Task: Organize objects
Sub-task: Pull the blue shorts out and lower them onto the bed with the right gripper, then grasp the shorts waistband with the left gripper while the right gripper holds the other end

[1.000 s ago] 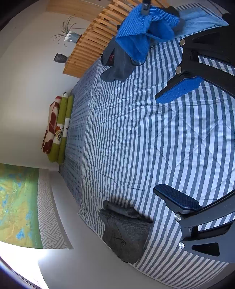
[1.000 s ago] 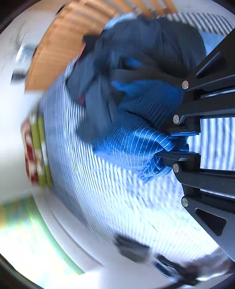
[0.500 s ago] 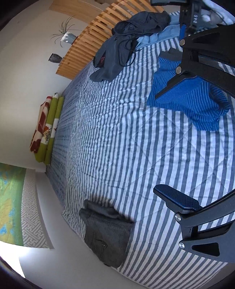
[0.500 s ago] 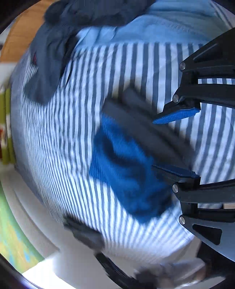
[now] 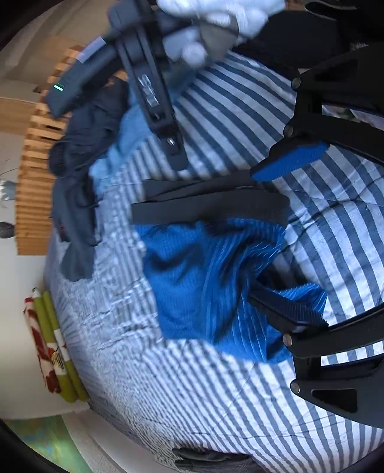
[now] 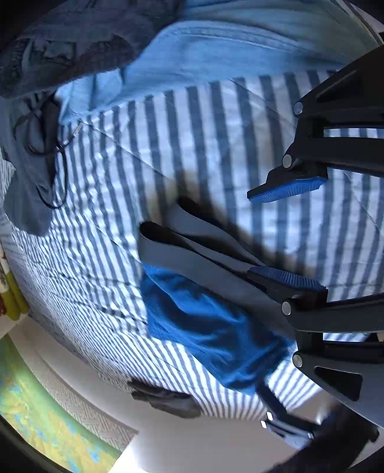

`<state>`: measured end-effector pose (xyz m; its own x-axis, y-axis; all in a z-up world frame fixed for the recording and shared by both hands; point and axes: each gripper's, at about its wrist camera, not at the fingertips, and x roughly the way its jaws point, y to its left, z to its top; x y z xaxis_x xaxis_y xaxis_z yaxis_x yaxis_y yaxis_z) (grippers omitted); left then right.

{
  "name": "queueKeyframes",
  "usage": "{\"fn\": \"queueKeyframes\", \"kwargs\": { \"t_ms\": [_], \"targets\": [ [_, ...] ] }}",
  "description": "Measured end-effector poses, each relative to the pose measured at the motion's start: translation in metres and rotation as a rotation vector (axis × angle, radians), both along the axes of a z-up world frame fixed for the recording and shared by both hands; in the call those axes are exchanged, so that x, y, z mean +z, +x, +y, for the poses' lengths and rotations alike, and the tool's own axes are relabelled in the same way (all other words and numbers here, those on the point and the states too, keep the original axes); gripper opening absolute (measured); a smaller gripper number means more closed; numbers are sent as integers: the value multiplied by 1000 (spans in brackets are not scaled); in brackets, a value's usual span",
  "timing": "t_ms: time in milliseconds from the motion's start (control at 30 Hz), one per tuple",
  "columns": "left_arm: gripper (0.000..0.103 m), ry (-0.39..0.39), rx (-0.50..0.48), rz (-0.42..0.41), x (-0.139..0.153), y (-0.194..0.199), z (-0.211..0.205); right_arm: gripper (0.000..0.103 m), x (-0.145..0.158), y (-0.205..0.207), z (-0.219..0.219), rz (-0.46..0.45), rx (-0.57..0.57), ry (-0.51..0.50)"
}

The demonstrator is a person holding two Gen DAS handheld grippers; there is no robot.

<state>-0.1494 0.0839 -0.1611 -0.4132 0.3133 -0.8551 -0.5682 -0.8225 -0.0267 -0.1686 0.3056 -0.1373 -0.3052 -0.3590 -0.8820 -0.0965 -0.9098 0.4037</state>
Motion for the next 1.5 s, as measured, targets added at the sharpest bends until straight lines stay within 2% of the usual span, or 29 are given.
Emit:
{"fn": "queueKeyframes", "kwargs": {
  "t_ms": [67, 133, 200, 233, 267, 467, 600, 700, 767, 833, 900, 933, 1000, 1067, 1167, 1300, 1400, 1500],
  "targets": [
    [65, -37, -1, -18, -15, -3, 5, 41, -2, 3, -8, 4, 13, -8],
    [35, -52, 15, -53, -28, -12, 3, 41, -4, 6, -12, 7, 24, -12],
    [23, -11, 38, -93, -32, -20, -5, 41, -7, 4, -17, 2, 28, -14],
    [10, 11, 48, -103, -29, -22, -9, 41, -9, 3, -20, -2, 30, -25],
    [4, 24, 57, -99, -24, -22, -13, 41, -10, 2, -21, -5, 28, -35],
    [3, 72, 114, -15, 9, -30, -42, 41, -4, -8, -14, 41, -3, 0],
    [3, 110, 183, -6, 23, -46, -64, 41, -5, -20, -1, 48, -50, 17],
    [4, 127, 190, -18, 28, -54, -82, 41, -7, -29, 4, 52, -64, 29],
    [13, 116, 175, -36, 34, -52, -86, 41, -10, -35, 5, 46, -70, 46],
    [48, 128, 171, -6, 48, -48, -88, 41, -14, -35, 7, 39, -66, 20],
    [63, 170, 166, 33, 63, -45, -82, 41, -15, -30, 13, 41, -75, -15],
    [65, 175, 151, 54, 71, -45, -76, 41, -15, -28, 14, 44, -77, -22],
    [65, 128, 116, 64, 74, -52, -52, 41, -14, -21, 18, 50, -73, -20],
    [65, 99, 70, 22, 68, -67, -24, 41, -13, -11, 22, 58, -67, -33],
    [65, 72, 43, -98, 46, -100, 24, 41, -7, 0, 25, 81, -57, -32],
    [65, -19, -14, -151, 20, -123, 86, 41, -1, 15, 32, 115, -53, -34],
    [64, -67, -28, -196, -10, -134, 112, 41, -1, 22, 37, 129, -46, -13],
    [32, -79, 20, -229, -24, -147, 115, 41, -4, 22, 42, 127, -46, -35]
  ]
}}
